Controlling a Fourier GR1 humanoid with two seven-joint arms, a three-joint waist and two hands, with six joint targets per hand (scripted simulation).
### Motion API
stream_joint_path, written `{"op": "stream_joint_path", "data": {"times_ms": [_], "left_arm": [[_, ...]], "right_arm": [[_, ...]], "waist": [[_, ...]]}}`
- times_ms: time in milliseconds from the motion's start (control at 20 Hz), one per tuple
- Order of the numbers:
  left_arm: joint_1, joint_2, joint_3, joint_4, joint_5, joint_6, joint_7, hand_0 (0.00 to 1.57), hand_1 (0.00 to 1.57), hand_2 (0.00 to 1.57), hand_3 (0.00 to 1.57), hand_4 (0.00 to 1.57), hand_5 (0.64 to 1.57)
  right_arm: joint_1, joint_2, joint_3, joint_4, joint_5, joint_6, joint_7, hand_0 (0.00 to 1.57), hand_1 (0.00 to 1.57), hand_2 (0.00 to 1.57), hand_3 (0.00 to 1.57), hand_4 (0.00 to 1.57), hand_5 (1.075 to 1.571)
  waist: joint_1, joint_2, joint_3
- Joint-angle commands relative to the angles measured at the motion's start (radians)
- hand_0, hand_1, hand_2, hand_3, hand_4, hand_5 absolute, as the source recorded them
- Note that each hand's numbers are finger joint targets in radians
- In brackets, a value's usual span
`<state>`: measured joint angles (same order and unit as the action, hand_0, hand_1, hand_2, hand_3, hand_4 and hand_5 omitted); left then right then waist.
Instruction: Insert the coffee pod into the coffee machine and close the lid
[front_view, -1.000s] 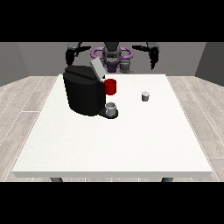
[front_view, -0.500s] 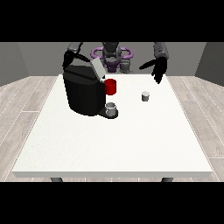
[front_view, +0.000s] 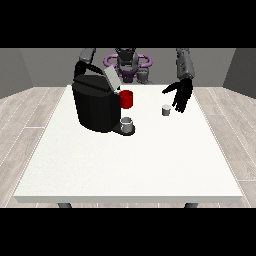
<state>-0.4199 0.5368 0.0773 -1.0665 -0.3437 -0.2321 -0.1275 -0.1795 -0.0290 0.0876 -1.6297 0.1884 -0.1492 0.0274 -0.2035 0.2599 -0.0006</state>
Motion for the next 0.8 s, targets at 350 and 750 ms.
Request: {"op": "stream_joint_path", "data": {"times_ms": [350, 750], "left_arm": [[-0.1, -0.065, -0.056, 0.172, -0.189, 0.174, -0.088, 0.95, 0.95, 0.97, 0.66, 0.0, 1.571], [-0.164, -0.075, -0.144, 0.242, -0.359, 0.243, -0.066, 0.92, 0.92, 1.02, 0.84, 0.41, 1.571]], "right_arm": [[-0.043, 0.008, -0.042, 0.114, -0.041, 0.005, 0.0, 0.0, 0.0, 0.0, 0.0, 0.0, 1.571], [-0.072, 0.01, -0.015, 0.178, -0.007, 0.001, 0.016, 0.0, 0.0, 0.0, 0.0, 0.0, 1.571]], "waist": [[0.037, 0.024, 0.0004], [0.021, 0.021, 0.0005]]}}
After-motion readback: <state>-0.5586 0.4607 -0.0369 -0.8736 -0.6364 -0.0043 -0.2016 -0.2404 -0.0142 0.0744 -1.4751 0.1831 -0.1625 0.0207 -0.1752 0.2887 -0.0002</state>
